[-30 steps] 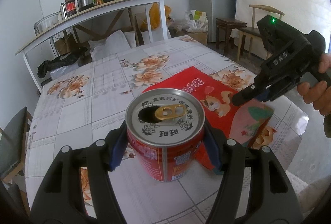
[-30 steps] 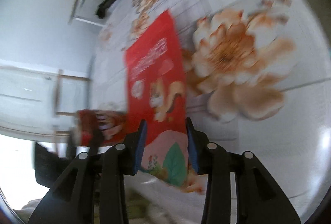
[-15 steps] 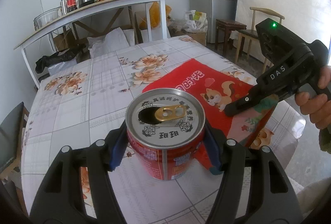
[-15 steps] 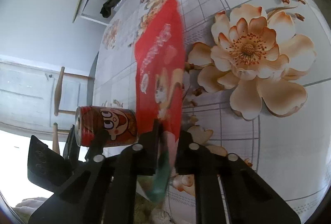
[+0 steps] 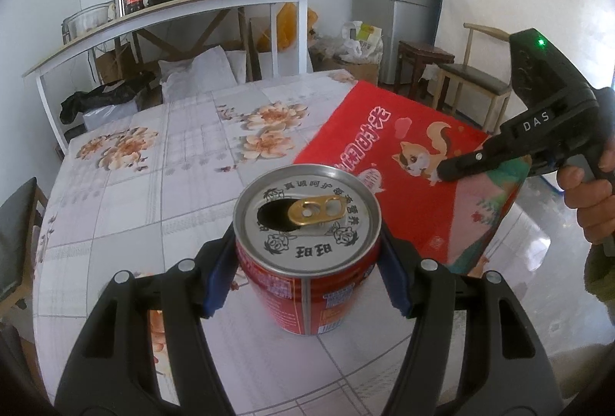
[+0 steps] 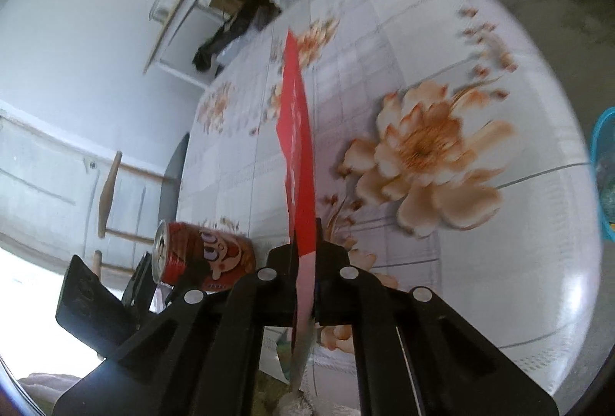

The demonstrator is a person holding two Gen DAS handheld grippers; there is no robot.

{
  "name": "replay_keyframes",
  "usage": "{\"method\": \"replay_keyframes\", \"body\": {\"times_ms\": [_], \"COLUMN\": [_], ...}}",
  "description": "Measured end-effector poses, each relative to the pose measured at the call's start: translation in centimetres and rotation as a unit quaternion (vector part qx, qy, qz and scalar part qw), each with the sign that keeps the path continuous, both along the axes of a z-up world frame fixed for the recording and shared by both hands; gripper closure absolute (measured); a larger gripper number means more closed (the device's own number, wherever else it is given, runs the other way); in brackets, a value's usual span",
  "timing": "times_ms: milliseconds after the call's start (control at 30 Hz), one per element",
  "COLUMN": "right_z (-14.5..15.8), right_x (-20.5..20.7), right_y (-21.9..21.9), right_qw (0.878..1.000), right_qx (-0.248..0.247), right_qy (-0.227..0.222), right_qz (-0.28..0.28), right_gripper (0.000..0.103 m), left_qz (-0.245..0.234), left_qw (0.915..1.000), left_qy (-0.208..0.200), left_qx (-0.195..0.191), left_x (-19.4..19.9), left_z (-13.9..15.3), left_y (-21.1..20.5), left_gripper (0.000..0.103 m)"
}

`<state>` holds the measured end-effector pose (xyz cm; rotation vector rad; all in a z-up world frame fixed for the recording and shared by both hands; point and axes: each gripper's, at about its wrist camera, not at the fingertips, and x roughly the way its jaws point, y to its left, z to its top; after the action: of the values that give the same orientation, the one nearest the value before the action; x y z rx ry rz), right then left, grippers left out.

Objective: Collect trash
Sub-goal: 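Pass the red can to the left gripper while the right gripper grasps the red snack bag, then carry can and snack bag to the blue wastebasket and open both grippers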

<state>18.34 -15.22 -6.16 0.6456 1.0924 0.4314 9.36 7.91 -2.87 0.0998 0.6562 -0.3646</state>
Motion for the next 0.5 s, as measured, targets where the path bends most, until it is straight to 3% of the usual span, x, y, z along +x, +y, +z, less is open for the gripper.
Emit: {"method": "replay_keyframes", "body": {"times_ms": [333,500], "right_z": [3.8,5.9], "right_x": [-4.1,-8.1], "right_y": [-7.2,-14.2], "right_qw": [0.992,0.973], "right_qx": [0.011,0.001], "right_qy": [-0.071,-0.116], "right_qz": [-0.103,-0.198], "right_gripper": [0.100,0.101], "left_qz": [-0.055,-0.115], "left_qw": [0.9981,0.9926], "left_qy": [-0.011,-0.018], "left_qx": [-0.024,-0.032], "left_x": [1.5,2.9], "left_z": [3.1,5.6], "left_y": [-3.4,-8.2], "left_gripper": [0.041,0.041]}}
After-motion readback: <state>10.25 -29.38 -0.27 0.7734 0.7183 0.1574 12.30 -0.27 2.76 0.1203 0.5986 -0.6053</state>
